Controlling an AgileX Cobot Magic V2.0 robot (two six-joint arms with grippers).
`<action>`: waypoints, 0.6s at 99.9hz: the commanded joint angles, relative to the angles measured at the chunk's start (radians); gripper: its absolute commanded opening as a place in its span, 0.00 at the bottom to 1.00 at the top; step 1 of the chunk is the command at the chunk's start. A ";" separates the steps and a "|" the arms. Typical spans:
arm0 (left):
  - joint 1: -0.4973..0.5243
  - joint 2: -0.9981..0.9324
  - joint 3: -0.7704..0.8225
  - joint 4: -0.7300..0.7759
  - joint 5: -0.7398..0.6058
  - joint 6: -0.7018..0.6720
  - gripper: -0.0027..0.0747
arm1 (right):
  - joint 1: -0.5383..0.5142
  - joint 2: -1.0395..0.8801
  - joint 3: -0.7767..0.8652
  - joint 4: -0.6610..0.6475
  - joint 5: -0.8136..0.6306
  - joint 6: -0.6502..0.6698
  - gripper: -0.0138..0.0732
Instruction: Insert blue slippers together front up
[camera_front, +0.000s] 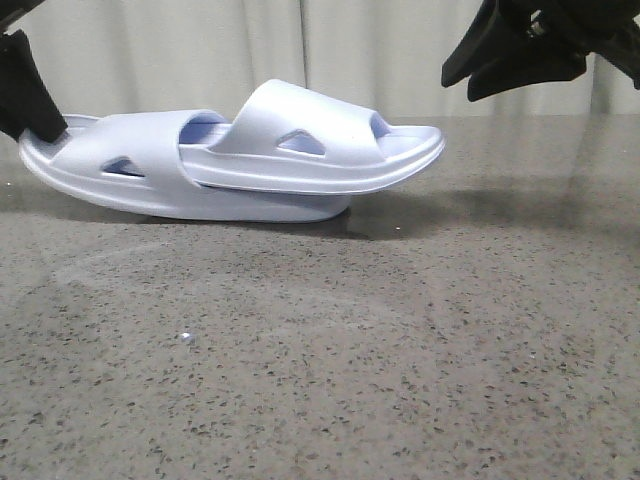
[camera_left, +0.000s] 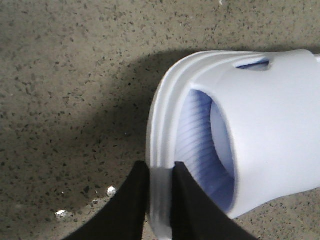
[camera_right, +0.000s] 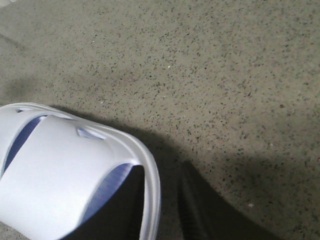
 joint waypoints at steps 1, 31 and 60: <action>-0.008 -0.036 -0.023 -0.028 -0.015 0.037 0.17 | -0.009 -0.034 -0.033 0.008 -0.027 -0.010 0.30; -0.008 -0.040 -0.025 -0.033 -0.027 0.040 0.56 | -0.009 -0.034 -0.033 -0.014 -0.020 -0.010 0.30; -0.008 -0.139 -0.025 -0.017 -0.051 0.040 0.44 | -0.010 -0.088 -0.033 -0.097 -0.005 -0.010 0.29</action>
